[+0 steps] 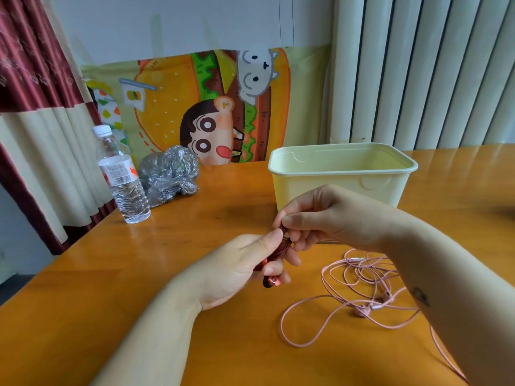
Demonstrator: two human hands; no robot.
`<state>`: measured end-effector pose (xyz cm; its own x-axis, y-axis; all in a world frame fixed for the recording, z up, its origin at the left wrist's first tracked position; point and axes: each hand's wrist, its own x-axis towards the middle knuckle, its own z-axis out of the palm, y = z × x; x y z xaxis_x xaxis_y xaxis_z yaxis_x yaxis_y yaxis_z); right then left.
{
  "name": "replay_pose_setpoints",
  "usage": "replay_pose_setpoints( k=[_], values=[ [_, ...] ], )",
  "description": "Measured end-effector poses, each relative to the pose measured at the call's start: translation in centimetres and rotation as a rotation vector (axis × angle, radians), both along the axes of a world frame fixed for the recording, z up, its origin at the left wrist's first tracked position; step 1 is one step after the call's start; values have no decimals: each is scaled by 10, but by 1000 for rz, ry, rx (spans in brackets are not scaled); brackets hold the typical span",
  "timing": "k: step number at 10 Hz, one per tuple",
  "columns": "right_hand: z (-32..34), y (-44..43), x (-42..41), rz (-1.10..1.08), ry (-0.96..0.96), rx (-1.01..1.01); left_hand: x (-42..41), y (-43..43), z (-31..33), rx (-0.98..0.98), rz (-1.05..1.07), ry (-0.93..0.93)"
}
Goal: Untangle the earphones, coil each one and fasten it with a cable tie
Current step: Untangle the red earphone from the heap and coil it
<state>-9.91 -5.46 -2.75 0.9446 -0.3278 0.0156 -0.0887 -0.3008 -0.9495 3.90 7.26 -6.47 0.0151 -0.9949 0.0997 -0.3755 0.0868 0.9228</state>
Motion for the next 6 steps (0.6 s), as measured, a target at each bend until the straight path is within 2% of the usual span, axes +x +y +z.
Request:
replay_pose_setpoints(
  k=[2, 3, 4, 5, 6],
  values=[
    [-4, 1, 2, -40, -20, -19, -4, 0, 4, 20, 112, 42],
    [-5, 4, 6, -94, -39, -88, 2, 1, 4, 33, 165, -107],
    [-7, 5, 10, -193, -59, -114, 13, 2, 2, -45, 248, -302],
    [-7, 5, 12, -278, -53, -90, 19, -1, -1, -81, 361, -692],
    [-7, 6, 12, -283, -33, -53, 18, -1, -4, -96, 381, -801]
  ],
)
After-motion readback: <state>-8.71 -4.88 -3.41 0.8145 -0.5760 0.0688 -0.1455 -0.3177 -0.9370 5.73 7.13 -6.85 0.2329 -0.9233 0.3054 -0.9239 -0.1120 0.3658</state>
